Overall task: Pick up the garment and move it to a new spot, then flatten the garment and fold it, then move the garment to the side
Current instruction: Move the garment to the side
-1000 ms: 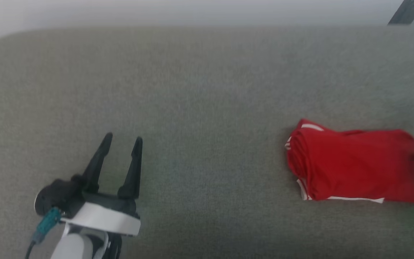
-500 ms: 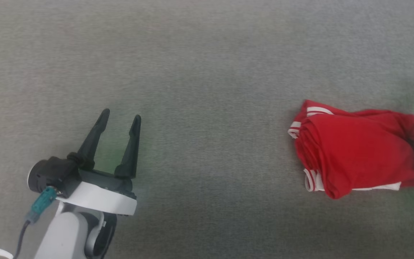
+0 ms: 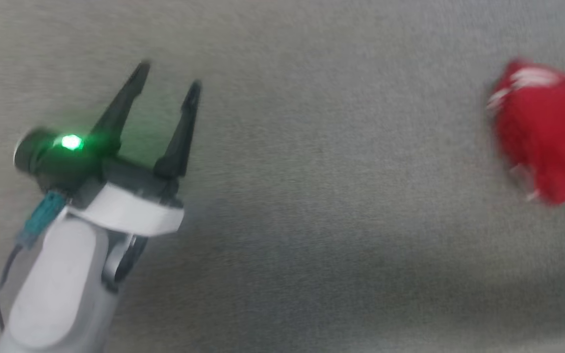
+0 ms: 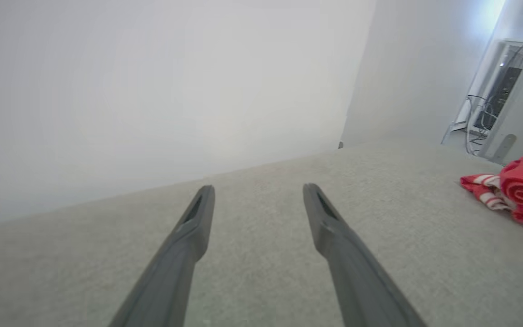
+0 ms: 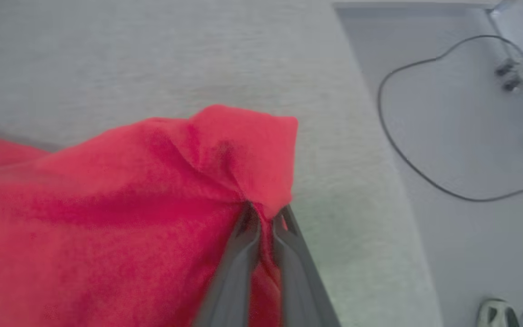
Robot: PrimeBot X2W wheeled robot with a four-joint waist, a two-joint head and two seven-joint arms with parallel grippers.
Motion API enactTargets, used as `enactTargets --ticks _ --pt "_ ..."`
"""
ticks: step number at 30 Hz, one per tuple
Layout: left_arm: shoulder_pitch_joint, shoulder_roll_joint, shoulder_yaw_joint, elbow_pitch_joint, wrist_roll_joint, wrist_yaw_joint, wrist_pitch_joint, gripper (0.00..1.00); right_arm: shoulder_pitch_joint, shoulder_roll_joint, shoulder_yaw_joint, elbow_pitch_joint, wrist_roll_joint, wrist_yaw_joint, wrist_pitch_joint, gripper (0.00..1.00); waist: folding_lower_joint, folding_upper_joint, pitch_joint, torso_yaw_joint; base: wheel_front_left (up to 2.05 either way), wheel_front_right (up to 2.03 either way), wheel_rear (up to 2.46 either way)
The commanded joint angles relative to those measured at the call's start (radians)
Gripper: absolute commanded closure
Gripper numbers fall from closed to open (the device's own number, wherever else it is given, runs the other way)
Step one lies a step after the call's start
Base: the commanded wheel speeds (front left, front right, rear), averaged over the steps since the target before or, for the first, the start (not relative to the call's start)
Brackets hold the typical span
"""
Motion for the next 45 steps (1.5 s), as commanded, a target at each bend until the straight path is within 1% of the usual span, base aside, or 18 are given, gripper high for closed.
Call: enactTargets --ticks 1,4,6,11,12,14,15,19,22,23,25,28,31,36,41,45 --pt "-0.049 0.011 -0.022 -0.007 0.004 -0.002 -0.005 0.0 -0.036 -0.012 -0.039 0.038 -0.032 -0.002 -0.036 1.0 0.0 0.0 0.066 -0.053 0.0 0.0 0.0" --pt "-0.134 0.032 -0.064 -0.014 0.007 -0.002 -0.005 0.0 -0.099 -0.018 -0.123 0.12 -0.105 -0.002 -0.113 1.0 0.0 0.0 0.103 -0.068 0.0 0.0 0.0" --pt "-0.187 0.039 -0.084 -0.017 -0.002 -0.002 -0.005 0.0 -0.138 -0.025 -0.15 0.183 -0.158 -0.002 -0.165 1.0 0.0 0.0 0.128 -0.073 0.0 0.0 0.0" --pt "-0.3 0.065 -0.126 -0.03 -0.005 -0.002 -0.005 0.0 -0.253 -0.005 -0.221 0.305 -0.272 -0.002 -0.275 1.0 0.0 0.0 0.185 -0.085 0.0 0.0 0.0" --pt "-0.3 0.065 -0.126 -0.03 -0.005 -0.002 -0.005 0.0 -0.253 -0.005 -0.221 0.305 -0.272 -0.002 -0.275 1.0 0.0 0.0 0.185 -0.085 0.0 0.0 0.0" --pt "-0.346 0.081 -0.139 -0.036 -0.004 -0.002 -0.005 0.0 -0.322 0.013 -0.246 0.368 -0.335 -0.002 -0.341 1.0 0.0 0.0 0.211 -0.091 0.0 0.0 0.0" --pt "-0.358 0.087 -0.141 -0.038 -0.005 -0.002 -0.005 0.0 -0.342 0.02 -0.248 0.387 -0.352 -0.002 -0.358 1.0 0.0 0.0 0.22 -0.093 0.0 0.0 0.0" --pt "-0.383 0.108 -0.146 -0.042 -0.004 -0.002 -0.005 0.0 -0.417 0.043 -0.244 0.467 -0.4 -0.002 -0.406 1.0 0.0 0.0 0.241 -0.098 0.0 0.0 0.0" --pt "-0.379 0.115 -0.142 -0.034 -0.003 -0.002 -0.005 0.0 -0.45 0.048 -0.234 0.52 -0.436 -0.002 -0.443 1.0 0.0 0.0 0.244 -0.098 0.0 0.0 0.0" --pt "-0.374 0.115 -0.142 -0.032 -0.003 -0.002 -0.005 0.0 -0.458 0.05 -0.23 0.536 -0.445 -0.002 -0.455 0.7 0.0 0.0 0.242 -0.097 0.0 0.0 0.0" --pt "-0.358 0.11 -0.139 -0.029 -0.003 -0.002 -0.005 0.0 -0.474 0.051 -0.222 0.566 -0.457 -0.002 -0.48 0.0 0.0 0.0 0.231 -0.093 0.0 0.0 0.0" --pt "-0.333 0.096 -0.126 -0.024 -0.008 -0.002 -0.005 0.0 -0.483 0.046 -0.192 0.593 -0.465 -0.002 -0.515 0.0 0.0 0.0 0.201 -0.085 0.0 0.0 0.0" --pt "-0.295 0.085 -0.11 -0.019 -0.006 -0.002 -0.005 0.0 -0.472 0.044 -0.109 0.593 -0.471 -0.002 -0.531 0.0 0.0 0.0 0.153 -0.076 0.0 0.0 0.0" --pt "-0.199 0.051 -0.073 -0.002 -0.009 -0.002 -0.005 0.0 -0.449 0.055 0.047 0.561 -0.427 -0.002 -0.545 0.0 0.0 0.0 0.05 -0.049 0.0 0.0 0.0" --pt "-0.077 0.007 -0.039 0.033 -0.017 -0.002 -0.005 0.0 -0.376 0.105 0.177 0.51 -0.347 -0.002 -0.57 0.0 0.0 0.0 -0.076 -0.002 0.0 0.0 0.0" --pt "0.02 -0.027 -0.016 0.065 -0.017 -0.002 -0.005 0.0 -0.279 0.126 0.251 0.467 -0.299 -0.002 -0.618 0.0 0.0 0.0 -0.168 0.042 0.0 0.0 0.0"
